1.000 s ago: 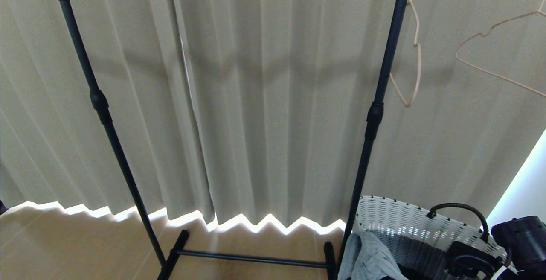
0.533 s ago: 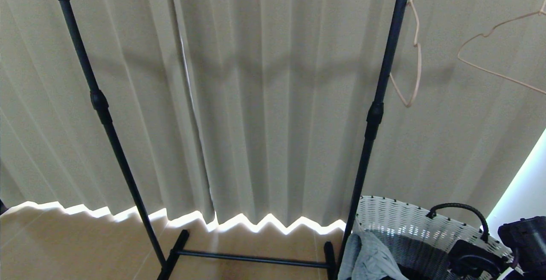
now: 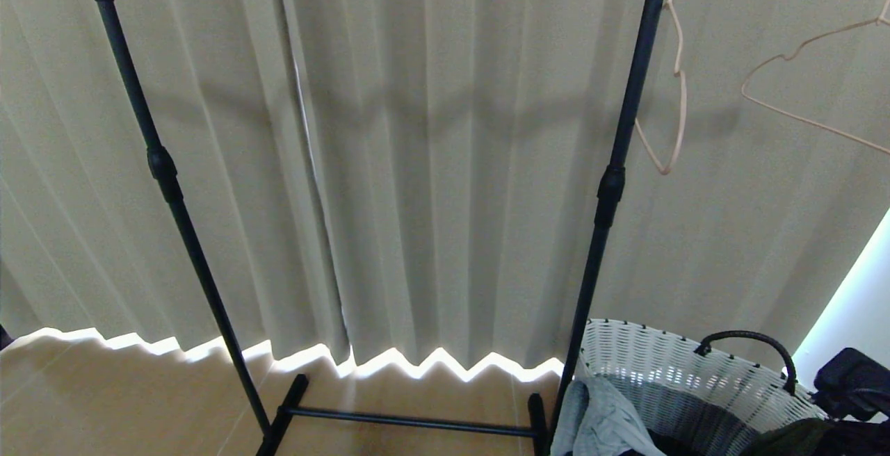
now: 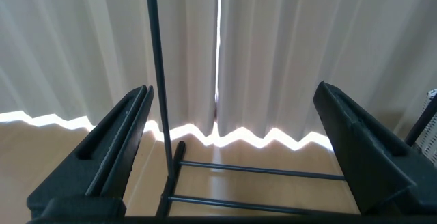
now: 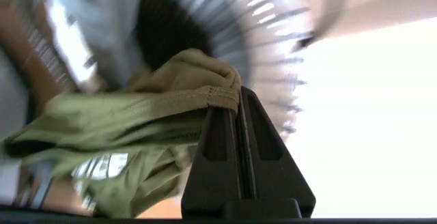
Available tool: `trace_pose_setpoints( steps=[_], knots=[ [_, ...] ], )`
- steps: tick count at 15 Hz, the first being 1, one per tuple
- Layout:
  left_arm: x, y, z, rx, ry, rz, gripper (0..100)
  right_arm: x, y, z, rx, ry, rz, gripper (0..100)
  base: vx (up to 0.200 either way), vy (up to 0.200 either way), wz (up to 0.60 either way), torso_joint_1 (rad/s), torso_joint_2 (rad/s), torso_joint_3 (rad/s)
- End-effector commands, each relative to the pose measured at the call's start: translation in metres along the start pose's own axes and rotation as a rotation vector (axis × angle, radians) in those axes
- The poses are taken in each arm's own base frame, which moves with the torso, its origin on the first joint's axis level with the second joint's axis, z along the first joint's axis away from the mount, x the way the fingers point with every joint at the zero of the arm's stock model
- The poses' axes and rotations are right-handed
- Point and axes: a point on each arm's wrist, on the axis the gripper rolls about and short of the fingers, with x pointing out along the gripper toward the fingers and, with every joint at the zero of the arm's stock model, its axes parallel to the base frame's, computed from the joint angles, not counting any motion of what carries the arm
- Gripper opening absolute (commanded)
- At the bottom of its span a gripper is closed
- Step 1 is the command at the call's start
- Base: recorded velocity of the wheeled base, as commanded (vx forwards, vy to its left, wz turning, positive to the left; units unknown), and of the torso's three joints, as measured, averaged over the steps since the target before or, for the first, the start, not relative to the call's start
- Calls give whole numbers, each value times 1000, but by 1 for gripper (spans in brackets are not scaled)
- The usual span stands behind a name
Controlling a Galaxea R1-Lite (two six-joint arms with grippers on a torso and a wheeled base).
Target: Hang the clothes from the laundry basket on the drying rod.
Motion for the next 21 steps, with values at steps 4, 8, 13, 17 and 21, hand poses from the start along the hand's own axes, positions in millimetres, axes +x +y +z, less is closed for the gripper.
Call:
trace_pose_setpoints(
  steps=[4,8,13,17,21],
  knots=[
    [0,0,0,-1,0,-2,100,-34,-7,-11,63,-144,-175,0,0,0,0,0,0,0],
    [0,0,0,-1,0,-2,100,-41,-7,-13,70,-185,-199,0,0,0,0,0,0,0],
    [0,0,0,-1,0,-2,100,-43,-8,-11,78,-195,-209,0,0,0,-120,0,1,0],
    [0,0,0,1,0,0,100,-45,-9,-13,87,-200,-227,0,0,0,0,0,0,0],
    [0,0,0,1,0,-2,100,-48,-9,-13,93,-231,-234,0,0,0,0,0,0,0]
  ],
)
